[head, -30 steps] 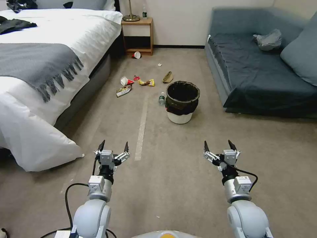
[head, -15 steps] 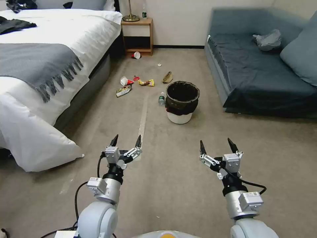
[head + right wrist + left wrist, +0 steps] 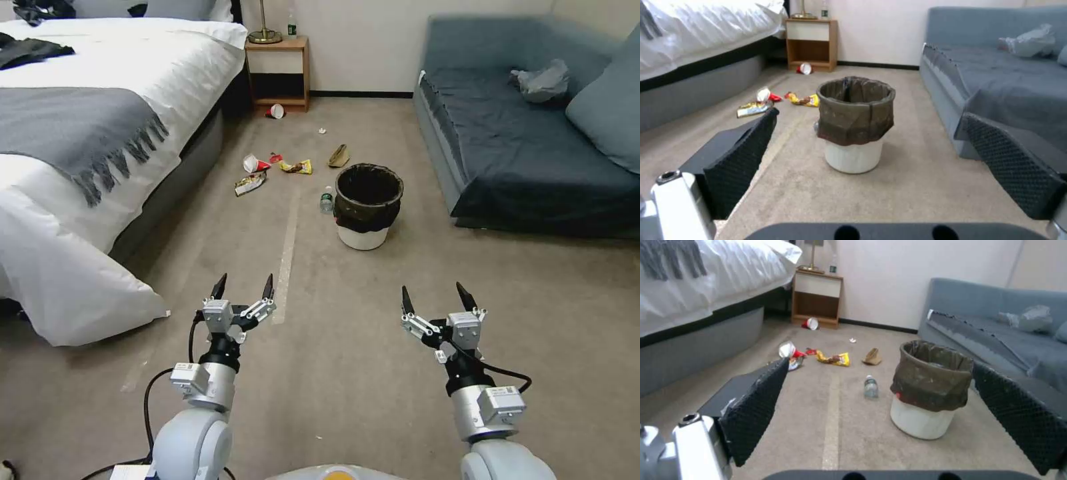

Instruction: Pick up the trash can from the floor.

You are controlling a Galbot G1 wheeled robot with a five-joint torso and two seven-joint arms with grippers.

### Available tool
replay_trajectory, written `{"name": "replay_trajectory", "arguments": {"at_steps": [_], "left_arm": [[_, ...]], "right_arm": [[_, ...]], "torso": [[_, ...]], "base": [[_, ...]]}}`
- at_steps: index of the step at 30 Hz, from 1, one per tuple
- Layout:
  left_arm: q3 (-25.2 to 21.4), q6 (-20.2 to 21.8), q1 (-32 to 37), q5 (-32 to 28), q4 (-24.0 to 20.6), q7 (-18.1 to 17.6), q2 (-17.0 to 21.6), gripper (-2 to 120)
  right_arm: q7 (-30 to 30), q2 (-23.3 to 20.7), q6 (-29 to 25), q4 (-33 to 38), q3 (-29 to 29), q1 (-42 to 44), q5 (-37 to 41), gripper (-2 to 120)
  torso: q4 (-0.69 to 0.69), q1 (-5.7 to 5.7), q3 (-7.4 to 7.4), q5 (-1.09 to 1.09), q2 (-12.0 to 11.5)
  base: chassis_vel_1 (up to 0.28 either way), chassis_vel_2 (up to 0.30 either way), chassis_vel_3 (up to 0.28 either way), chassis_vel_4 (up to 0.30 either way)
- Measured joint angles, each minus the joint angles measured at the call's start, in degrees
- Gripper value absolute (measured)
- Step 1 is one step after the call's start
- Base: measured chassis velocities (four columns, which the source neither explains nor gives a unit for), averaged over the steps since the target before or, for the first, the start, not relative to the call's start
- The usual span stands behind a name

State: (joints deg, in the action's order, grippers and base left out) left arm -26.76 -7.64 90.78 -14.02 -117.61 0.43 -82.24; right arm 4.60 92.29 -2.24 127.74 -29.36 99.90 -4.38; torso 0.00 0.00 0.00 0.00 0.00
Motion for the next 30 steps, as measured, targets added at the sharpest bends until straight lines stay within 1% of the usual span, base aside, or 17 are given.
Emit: {"name": "replay_trajectory", "arguments": {"at_steps": [7,9,13,19,21,28,30], "left_arm": [[0.1,0.0,-0.1,0.2,0.0,0.2,-0.1,100],[0.2,0.1,0.0,0.3,0.0,0.2,-0.1,100],[0.2,0.2,0.1,0.3,0.0,0.2,-0.1,100],[0.2,0.3,0.2,0.3,-0.1,0.2,-0.2,100],[0.3,0.3,0.3,0.3,-0.1,0.2,-0.2,100],[0.2,0.3,0.3,0.3,0.1,0.0,-0.3,100],[0.3,-0.9,0.1,-0.2,0.5,0.1,-0.4,100]], "right_arm": [[-0.1,-0.1,-0.3,0.0,-0.2,0.0,0.2,100],[0.4,-0.1,-1.5,-0.4,-0.4,-0.1,0.2,100],[0.6,-0.1,-1.7,-0.4,-0.5,0.0,0.1,100],[0.7,-0.1,-3.4,-1.4,-0.5,-0.3,0.7,100],[1.9,-0.1,-4.9,-2.3,-0.9,-1.2,1.6,100],[4.3,-0.1,-6.0,-3.0,-1.2,-1.7,2.9,100],[5.2,-0.1,-6.8,-3.6,-1.2,-1.6,3.2,100]], "torso": [[0.0,0.0,0.0,0.0,0.0],[0.0,0.0,0.0,0.0,0.0],[0.01,0.0,0.0,0.0,0.0],[0.0,0.0,0.0,0.0,0.0],[0.0,0.0,0.0,0.0,0.0],[0.01,0.0,0.0,0.0,0.0],[-0.01,0.0,0.0,0.0,0.0]], "base": [[0.0,0.0,0.0,0.0],[0.0,0.0,0.0,0.0],[0.0,0.0,0.0,0.0],[-0.062,-0.057,-0.061,-0.073],[-0.073,-0.075,-0.083,-0.097],[-0.082,-0.087,-0.086,-0.09],[-0.106,-0.098,-0.108,-0.102]]}}
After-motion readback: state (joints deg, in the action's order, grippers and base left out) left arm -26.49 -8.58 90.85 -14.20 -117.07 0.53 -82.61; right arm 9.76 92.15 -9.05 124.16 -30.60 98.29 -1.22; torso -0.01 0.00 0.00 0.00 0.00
